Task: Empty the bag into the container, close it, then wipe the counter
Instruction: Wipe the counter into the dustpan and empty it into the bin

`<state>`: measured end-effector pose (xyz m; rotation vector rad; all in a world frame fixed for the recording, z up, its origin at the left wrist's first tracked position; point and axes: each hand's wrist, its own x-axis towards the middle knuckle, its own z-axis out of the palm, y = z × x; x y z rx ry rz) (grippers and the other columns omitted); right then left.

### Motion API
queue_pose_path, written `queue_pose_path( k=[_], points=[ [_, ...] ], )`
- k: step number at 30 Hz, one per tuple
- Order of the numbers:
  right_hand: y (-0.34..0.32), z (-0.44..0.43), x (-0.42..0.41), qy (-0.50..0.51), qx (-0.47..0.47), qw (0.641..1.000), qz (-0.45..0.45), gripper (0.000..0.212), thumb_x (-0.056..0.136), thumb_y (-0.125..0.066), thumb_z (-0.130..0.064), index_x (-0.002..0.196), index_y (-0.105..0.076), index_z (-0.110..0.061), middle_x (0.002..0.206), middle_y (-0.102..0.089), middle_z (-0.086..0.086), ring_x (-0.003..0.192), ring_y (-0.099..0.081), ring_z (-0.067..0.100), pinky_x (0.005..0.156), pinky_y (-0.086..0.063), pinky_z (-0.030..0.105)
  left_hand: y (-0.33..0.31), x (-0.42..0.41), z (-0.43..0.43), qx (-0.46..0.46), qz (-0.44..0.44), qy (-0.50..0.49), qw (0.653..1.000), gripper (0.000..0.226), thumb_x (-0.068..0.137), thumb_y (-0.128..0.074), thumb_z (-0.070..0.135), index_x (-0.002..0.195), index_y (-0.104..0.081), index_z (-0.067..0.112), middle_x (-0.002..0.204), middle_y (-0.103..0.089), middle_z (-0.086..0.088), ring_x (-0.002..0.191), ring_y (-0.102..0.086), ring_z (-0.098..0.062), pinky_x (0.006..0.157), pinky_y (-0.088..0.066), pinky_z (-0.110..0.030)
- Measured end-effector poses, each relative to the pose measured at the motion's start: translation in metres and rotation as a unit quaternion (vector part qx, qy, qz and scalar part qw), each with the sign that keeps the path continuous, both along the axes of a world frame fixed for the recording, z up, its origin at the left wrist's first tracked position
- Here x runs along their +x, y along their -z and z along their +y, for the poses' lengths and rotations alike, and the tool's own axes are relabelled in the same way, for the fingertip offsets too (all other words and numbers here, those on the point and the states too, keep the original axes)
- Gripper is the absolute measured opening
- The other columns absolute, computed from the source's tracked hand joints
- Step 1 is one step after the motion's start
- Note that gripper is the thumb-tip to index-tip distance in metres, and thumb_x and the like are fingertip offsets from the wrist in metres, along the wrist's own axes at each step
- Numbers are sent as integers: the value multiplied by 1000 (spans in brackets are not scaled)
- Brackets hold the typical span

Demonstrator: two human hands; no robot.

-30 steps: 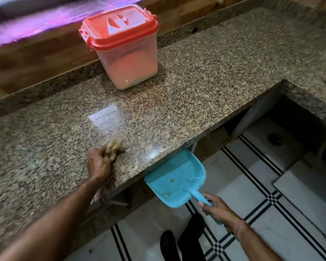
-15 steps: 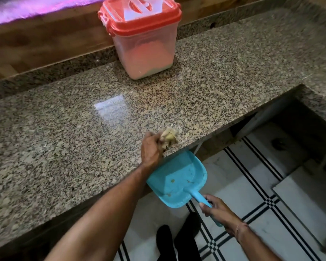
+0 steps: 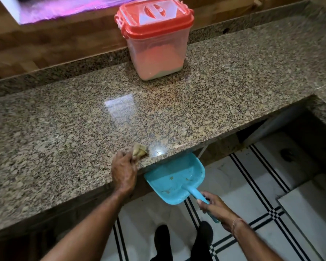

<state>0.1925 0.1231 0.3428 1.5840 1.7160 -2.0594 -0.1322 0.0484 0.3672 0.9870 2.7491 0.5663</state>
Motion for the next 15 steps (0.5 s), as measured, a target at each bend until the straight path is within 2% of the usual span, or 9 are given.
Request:
queue_pose_path(
  k=[4, 8, 10, 12, 15],
  points=[
    [2, 7, 5, -14, -6, 1000, 6, 17, 102, -60, -15, 117, -67, -17, 89, -57, 0, 77, -52, 8, 68, -49, 16, -3, 32, 31, 1, -7, -31, 999, 25, 98, -63, 26, 122, -69, 24, 94, -47, 1, 82, -48, -19, 66, -36, -27],
    [8, 20, 21, -28, -12, 1000, 6, 19, 101, -61, -18, 119, -67, -19, 94, -60, -2, 80, -55, 5, 73, -50, 17, -2, 64, 71, 18, -10, -34, 999, 25, 98, -63, 22, 121, -69, 24, 92, -43, 2, 79, -45, -17, 66, -34, -28],
    [11, 27, 30, -30, -11, 999, 5, 20, 101, -62, -17, 121, -66, -15, 93, -61, -3, 79, -55, 4, 72, -50, 15, -2, 79, 94, 27, -18, -31, 999, 28, 99, -60, 22, 125, -68, 27, 93, -43, 3, 80, -44, -16, 66, -29, -25],
    [13, 36, 39, -27, -12, 1000, 8, 21, 101, -61, -13, 120, -66, -10, 90, -59, -2, 75, -53, 5, 68, -48, 14, -4, 94, 114, 35, -31, -28, 999, 28, 101, -57, 26, 126, -67, 30, 94, -43, 4, 80, -43, -15, 59, -22, -21],
    [11, 48, 51, -36, -13, 999, 9, 19, 101, -61, -12, 119, -66, -11, 87, -57, -1, 71, -50, 6, 66, -45, 15, -11, 103, 135, 54, -78, -32, 995, 25, 103, -53, 32, 121, -69, 23, 97, -50, 0, 79, -44, -13, 56, -22, -17]
  ],
)
